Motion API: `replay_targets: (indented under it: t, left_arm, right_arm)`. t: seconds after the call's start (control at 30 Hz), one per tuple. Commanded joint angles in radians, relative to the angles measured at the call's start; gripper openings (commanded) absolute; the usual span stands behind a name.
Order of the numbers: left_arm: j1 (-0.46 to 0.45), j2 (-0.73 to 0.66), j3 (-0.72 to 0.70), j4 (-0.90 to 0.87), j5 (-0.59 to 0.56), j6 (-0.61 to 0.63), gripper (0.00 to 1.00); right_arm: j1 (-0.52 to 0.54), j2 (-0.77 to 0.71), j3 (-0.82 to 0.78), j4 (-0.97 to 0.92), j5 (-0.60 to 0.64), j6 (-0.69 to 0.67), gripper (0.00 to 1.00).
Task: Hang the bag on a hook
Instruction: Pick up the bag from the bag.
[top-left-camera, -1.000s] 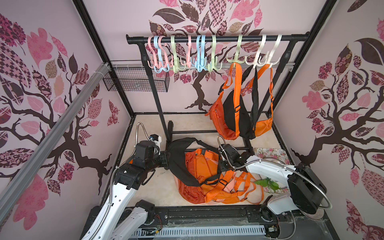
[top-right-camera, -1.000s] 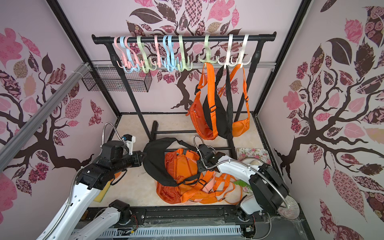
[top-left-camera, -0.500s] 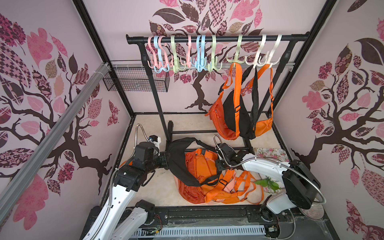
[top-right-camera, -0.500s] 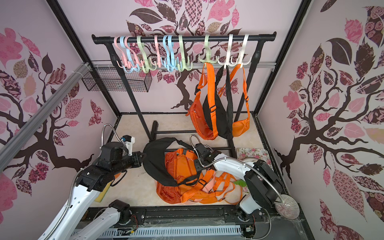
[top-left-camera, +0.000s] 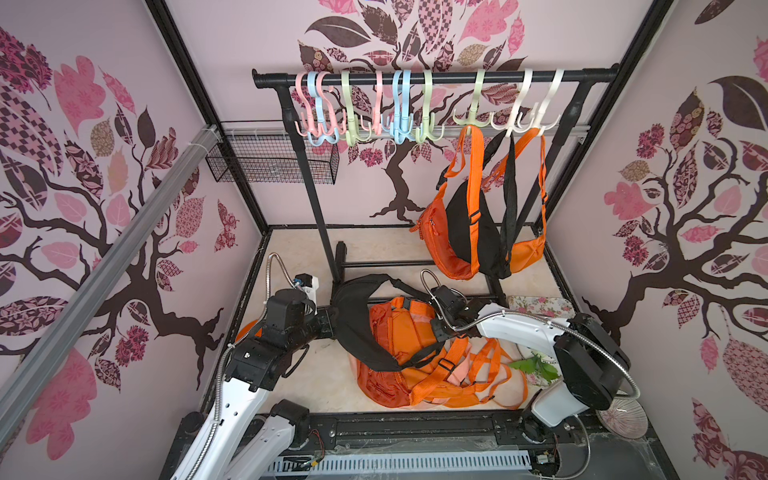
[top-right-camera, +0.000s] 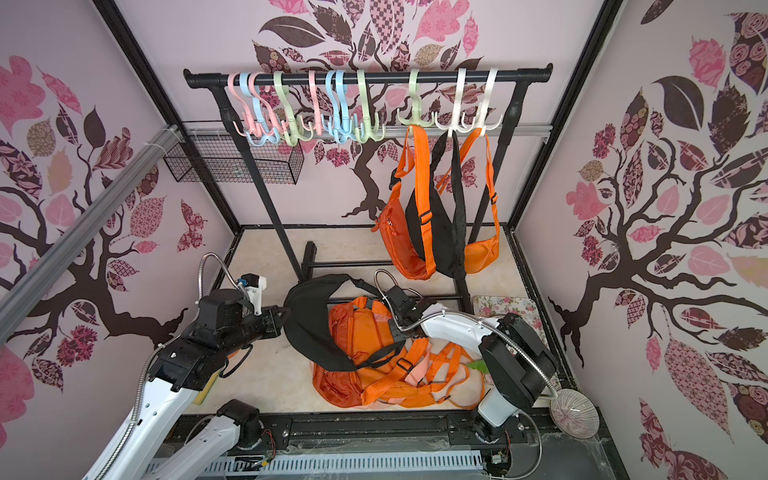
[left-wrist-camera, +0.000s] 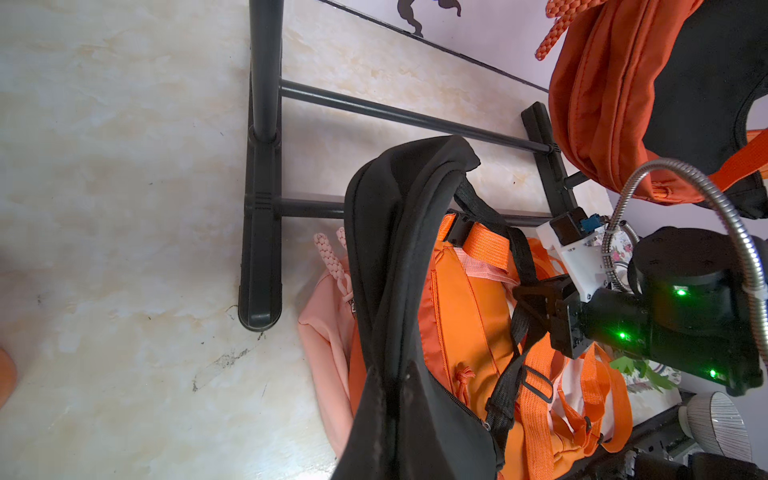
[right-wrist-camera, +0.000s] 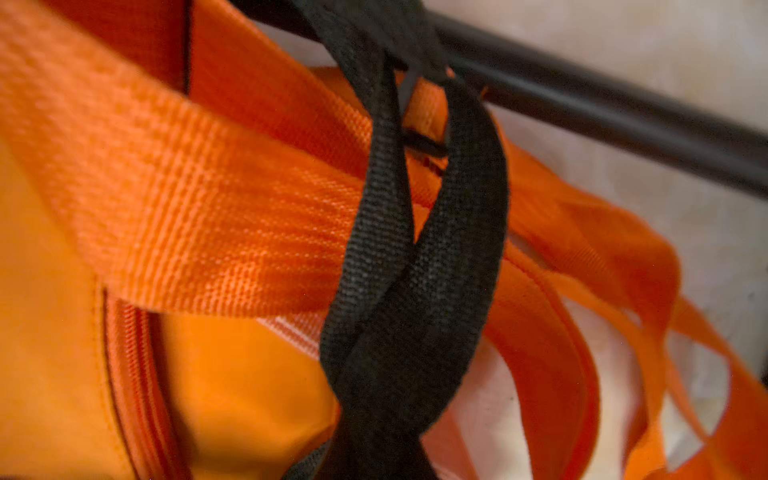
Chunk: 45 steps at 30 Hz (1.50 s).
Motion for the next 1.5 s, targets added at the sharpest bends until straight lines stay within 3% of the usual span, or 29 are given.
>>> replay_targets:
  t: [0.0,0.33,0.53,0.67,0.8,0.93,1.03,1.47]
  left_arm:
    - [0.004,-0.045,-0.022,0.056,-0.007,-0.007,0.00]
    - [0.004,-0.163,-0.063,0.149,-0.023,-0.012,0.00]
    - [0.004,-0.186,-0.054,0.162,-0.012,-0.009,0.00]
    - [0.004,-0.198,-0.070,0.162,-0.009,-0.022,0.00]
    - [0.004,-0.203,-0.063,0.159,-0.006,-0.022,0.00]
    - [0.004,-0.184,-0.037,0.127,-0.027,-0.008,0.00]
    - [0.004,-0.153,-0.010,0.066,-0.088,-0.005,0.00]
    - [0.004,-0.134,-0.018,0.028,-0.147,-0.018,0.00]
  right_arm:
    - [0.005,-0.062,0.048,-0.031,0.041,-0.013,0.02]
    - [0.005,-0.188,0.119,-0.070,0.050,-0.081,0.03]
    - [0.006,-0.218,0.103,-0.051,0.020,-0.097,0.26]
    - [0.004,-0.218,0.073,-0.037,0.022,-0.093,0.27]
    - [0.004,-0.216,0.053,-0.026,0.021,-0.086,0.23]
    - [0.004,-0.205,0.050,-0.017,-0.020,-0.087,0.40]
    - [0.003,-0.186,0.060,-0.020,-0.071,-0.095,0.46]
    - [-0.041,-0.165,0.016,-0.003,-0.133,-0.050,0.47]
